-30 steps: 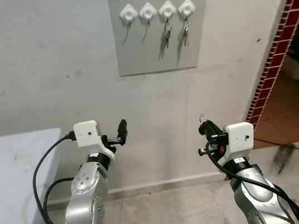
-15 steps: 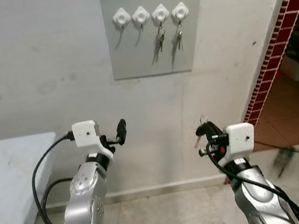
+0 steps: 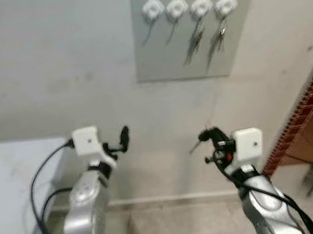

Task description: Hang keys on a hook

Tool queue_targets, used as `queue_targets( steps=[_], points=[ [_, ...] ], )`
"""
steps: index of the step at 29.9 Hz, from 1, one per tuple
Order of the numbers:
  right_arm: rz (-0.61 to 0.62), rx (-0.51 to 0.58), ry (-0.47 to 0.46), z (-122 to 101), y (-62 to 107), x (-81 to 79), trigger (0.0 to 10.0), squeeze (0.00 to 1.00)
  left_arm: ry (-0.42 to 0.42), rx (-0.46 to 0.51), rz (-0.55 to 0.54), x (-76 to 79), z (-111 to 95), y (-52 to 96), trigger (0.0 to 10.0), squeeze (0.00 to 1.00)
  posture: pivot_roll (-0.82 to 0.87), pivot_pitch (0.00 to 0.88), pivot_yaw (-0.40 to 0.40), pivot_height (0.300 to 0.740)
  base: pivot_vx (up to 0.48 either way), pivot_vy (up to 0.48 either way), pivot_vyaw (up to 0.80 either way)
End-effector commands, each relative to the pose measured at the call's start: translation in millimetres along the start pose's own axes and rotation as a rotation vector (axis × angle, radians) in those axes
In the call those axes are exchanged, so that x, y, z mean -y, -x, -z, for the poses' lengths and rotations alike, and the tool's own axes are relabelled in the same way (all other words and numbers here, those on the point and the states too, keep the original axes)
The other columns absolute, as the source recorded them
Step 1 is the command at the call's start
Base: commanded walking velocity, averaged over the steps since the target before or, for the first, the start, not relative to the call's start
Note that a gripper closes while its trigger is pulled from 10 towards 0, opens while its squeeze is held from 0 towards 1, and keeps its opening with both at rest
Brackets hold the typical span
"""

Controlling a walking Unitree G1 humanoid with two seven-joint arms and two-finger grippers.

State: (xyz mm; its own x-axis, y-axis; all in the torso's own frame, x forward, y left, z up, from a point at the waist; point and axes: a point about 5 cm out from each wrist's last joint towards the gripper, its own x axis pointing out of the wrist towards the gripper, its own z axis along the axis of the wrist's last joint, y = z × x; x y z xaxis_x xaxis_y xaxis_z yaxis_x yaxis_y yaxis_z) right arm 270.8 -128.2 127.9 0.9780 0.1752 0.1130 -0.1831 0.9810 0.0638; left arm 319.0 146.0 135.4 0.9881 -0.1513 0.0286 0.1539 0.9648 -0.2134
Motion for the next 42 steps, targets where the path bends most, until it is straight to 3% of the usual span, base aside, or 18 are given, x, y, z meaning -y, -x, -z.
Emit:
queue_targets(
  steps=[1, 9, 17, 28, 35, 42],
  points=[
    [0.021, 0.012, 0.017, -5, 1.0, 6.8, 10.0, 0.0, 0.012, 0.004, 0.029, 10.1, -2, -2.4, 10.0, 0.0, -0.05, 0.0, -0.034, 0.74, 0.401, 0.0, 0.0],
    [0.019, 0.012, 0.018, -5, 1.0, 6.7, 10.0, 0.0, 0.013, 0.001, 0.019, 10.3, -1, -2.6, 10.0, 0.0, -0.05, 0.0, -0.036, 0.74, 0.389, 0.0, 0.0],
    [0.013, 0.011, 0.02, -6, 0.8, 6.9, 10.0, 0.0, 0.012, -0.012, -0.013, 11.8, -1, -3.9, 10.0, 0.0, -0.05, 0.0, -0.038, 0.74, 0.0, 0.0, 0.0],
    [-0.09, 0.023, 0.028, -15, -11.7, 5.6, 10.0, 0.0, -0.109, 0.05, 0.155, 41.5, -19, -11.7, 10.0, 0.0, -0.05, 0.014, -0.039, 0.74, 0.0, 0.0, 0.0],
    [-0.171, 0.065, 0.045, -31, -27.9, 4.0, 10.0, 0.0, -0.126, 0.113, 0.241, 53.1, -42, -19.8, 10.0, 0.0, -0.05, 0.018, -0.042, 0.74, 0.0, 0.0, 0.0],
    [-0.241, 0.099, 0.057, -43, -44.5, -0.6, 10.0, 0.0, -0.119, 0.137, 0.284, 60.8, -50, -23.4, 10.0, 0.0, -0.05, 0.021, -0.044, 0.74, 0.0, 0.0, 0.0]
  ],
)
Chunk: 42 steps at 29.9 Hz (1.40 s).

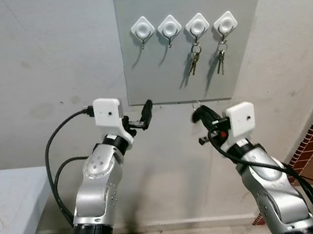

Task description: Hang keys on a hook

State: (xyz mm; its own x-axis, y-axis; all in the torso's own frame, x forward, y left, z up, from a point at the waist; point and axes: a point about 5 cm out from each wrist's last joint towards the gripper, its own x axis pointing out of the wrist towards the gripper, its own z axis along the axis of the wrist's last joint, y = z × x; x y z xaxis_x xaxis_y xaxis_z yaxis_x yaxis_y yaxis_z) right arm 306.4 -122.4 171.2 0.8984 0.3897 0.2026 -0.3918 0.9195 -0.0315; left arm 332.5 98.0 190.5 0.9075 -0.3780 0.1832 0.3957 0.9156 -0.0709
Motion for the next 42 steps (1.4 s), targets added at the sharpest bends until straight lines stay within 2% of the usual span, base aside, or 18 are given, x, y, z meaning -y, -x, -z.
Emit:
queue_targets(
  steps=[1, 6, 13, 31, 40, 42],
  points=[
    [-0.033, 0.02, -0.004, -7, -8.6, 1.8, 10.0, 0.0, -0.002, 0.02, 0.029, 4.8, -8, -4.2, 10.0, 0.0, -0.05, 0.021, -0.044, 0.74, 0.0, 0.0, 0.0],
    [-0.071, 0.041, -0.007, -12, -20.1, 1.3, 10.0, 0.0, 0.008, 0.025, 0.04, 8.4, -9, -5.4, 10.0, 0.0, -0.05, 0.022, -0.048, 0.74, 0.0, 0.0, 0.0],
    [-0.081, 0.121, -0.03, -32, -38.2, 7.1, 10.0, 0.0, 0.012, 0.032, 0.053, 11.7, -10, -6.0, 10.0, 0.0, -0.04, 0.022, -0.053, 0.74, 0.0, 0.0, 0.0],
    [-0.132, 0.207, -0.09, -50, -55.3, 2.3, 10.0, 0.0, 0.004, 0.045, 0.07, 13.5, -14, -6.5, 10.0, 0.0, -0.04, 0.014, -0.056, 0.74, 0.0, 0.0, 0.0],
    [-0.12, 0.276, -0.252, -63, -66.5, 6.1, 10.0, 0.0, 0.015, 0.055, 0.12, 24.6, -18, -8.6, 10.0, 0.0, -0.04, 0.016, -0.049, 0.74, 0.0, 0.0, 0.0],
    [-0.12, 0.279, -0.26, -64, -66.9, 6.3, 10.0, 0.0, 0.015, 0.056, 0.121, 24.9, -18, -8.3, 10.0, 0.0, -0.04, 0.016, -0.05, 0.74, 0.0, 0.0, 0.0]
  ],
)
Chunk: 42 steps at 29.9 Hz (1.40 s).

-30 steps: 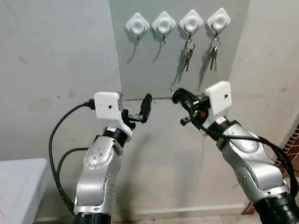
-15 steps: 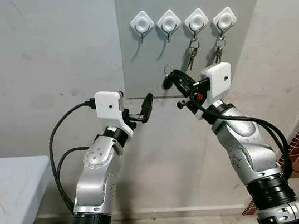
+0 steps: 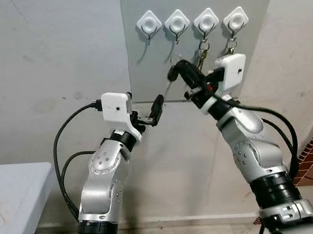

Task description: Hang keys on a hook

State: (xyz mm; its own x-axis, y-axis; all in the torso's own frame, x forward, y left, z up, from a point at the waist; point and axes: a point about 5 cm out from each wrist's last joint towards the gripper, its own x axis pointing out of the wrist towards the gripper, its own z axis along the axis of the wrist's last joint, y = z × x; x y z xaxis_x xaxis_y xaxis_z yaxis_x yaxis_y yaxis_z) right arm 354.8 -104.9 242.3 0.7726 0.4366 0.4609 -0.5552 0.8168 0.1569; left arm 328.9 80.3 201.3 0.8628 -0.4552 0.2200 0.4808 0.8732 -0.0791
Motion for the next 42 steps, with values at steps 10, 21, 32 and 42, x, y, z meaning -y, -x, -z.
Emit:
queue_targets(
  steps=[10, 21, 32, 42],
  points=[
    [-0.02, 0.039, -0.09, -11, -14.8, 1.7, 10.0, 0.0, -0.006, 0.025, 0.034, 7.9, -9, -3.4, 10.0, 0.0, -0.04, 0.021, -0.053, 0.74, 0.0, 0.0, 0.0],
    [-0.014, 0.04, -0.171, -11, -23.0, 4.6, 10.0, 0.0, -0.001, 0.028, 0.029, 7.7, -10, -2.9, 10.0, 0.0, -0.04, 0.025, -0.058, 0.74, 0.0, 0.0, 0.0],
    [0.023, 0.048, -0.347, -8, -30.6, 12.1, 10.0, 0.0, 0.008, 0.029, 0.019, 6.6, -11, -2.0, 10.0, 0.0, -0.03, 0.033, -0.06, 0.74, 0.0, 0.0, 0.0],
    [0.052, 0.065, -0.471, -11, -37.3, 19.8, 10.0, 0.0, 0.019, 0.031, 0.017, 6.8, -12, -2.7, 10.0, 0.0, -0.03, 0.036, -0.06, 0.74, 0.0, 0.0, 0.0]
  ],
)
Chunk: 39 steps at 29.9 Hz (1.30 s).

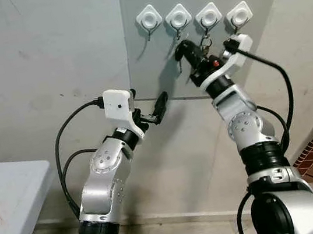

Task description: Hang keys on a hook

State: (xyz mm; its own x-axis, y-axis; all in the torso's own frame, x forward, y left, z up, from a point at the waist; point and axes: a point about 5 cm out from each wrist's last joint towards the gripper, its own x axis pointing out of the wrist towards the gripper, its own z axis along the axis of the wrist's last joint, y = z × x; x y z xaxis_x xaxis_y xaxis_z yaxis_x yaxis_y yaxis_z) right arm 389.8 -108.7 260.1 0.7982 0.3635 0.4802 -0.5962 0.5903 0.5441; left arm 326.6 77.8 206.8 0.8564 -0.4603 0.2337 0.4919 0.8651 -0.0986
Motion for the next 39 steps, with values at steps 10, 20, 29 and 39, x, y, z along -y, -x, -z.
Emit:
queue_targets(
  steps=[10, 20, 29, 39],
  points=[
    [-0.01, 0.014, -0.106, -4, -10.1, -2.3, 10.0, 0.0, 0.005, 0.021, 0.0, 2.7, -8, -2.7, 10.0, 0.0, -0.03, 0.04, -0.066, 0.74, 0.0, 0.0, 0.0],
    [0.007, -0.051, -0.161, 14, -3.7, 2.8, 10.0, 0.0, 0.011, 0.03, -0.009, 1.2, -11, -3.5, 10.0, 0.0, -0.03, 0.051, -0.068, 0.74, 0.0, 0.0, 0.0],
    [0.046, -0.066, -0.183, 21, 4.4, 10.9, 10.0, 0.0, 0.015, 0.032, -0.017, 0.3, -11, -3.1, 10.0, 0.0, -0.03, 0.055, -0.067, 0.74, 0.0, 0.0, 0.0],
    [0.065, -0.079, -0.174, 31, 11.5, 14.1, 10.0, 0.0, 0.023, 0.034, -0.021, -0.2, -12, -3.4, 10.0, 0.0, -0.03, 0.057, -0.067, 0.74, 0.0, 0.0, 0.0]
  ],
)
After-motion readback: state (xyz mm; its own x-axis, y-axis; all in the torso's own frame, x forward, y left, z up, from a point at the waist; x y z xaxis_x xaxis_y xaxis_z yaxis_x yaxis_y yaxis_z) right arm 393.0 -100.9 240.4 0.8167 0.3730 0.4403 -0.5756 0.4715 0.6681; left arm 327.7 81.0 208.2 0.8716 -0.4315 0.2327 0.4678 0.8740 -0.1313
